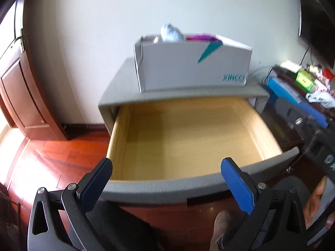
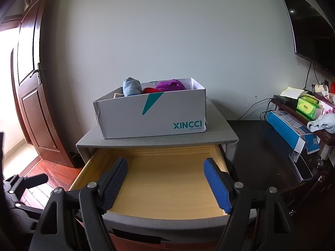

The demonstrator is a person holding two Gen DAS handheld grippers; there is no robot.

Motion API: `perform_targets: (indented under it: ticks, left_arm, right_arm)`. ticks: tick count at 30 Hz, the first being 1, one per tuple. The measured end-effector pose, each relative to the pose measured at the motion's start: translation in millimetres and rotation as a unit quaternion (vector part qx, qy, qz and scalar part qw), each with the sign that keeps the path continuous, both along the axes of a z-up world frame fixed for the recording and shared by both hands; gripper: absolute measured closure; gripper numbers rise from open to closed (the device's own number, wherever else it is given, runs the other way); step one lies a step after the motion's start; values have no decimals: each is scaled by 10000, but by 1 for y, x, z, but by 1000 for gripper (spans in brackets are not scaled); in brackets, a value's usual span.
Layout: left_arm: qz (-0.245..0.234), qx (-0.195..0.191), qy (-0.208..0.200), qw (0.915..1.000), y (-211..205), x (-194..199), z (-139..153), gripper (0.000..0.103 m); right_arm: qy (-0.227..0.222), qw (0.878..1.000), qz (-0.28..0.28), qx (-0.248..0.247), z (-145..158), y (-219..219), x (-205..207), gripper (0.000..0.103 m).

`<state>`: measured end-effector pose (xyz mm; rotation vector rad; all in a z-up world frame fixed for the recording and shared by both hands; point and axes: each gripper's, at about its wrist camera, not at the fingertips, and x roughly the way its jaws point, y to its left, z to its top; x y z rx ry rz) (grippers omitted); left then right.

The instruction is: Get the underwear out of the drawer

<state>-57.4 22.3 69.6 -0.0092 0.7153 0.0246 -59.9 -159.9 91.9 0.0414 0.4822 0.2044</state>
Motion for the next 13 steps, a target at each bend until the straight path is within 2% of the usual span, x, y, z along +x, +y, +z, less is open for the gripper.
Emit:
perform_targets:
  ticks: [5,11,13]
  left_arm:
    - [-75,-40,-156,9998,-1,-3,7,0]
    - [-19,-62,-11,10000,-1,1,6,0]
    - [-5,-212,94,9997,2,2,4,0]
  right_arm:
    - [-1,10000,30,18,0,1,-2,26]
    - [13,10000,49,0,0,2,-3,26]
    - [34,10000,39,9,0,1,-4,26]
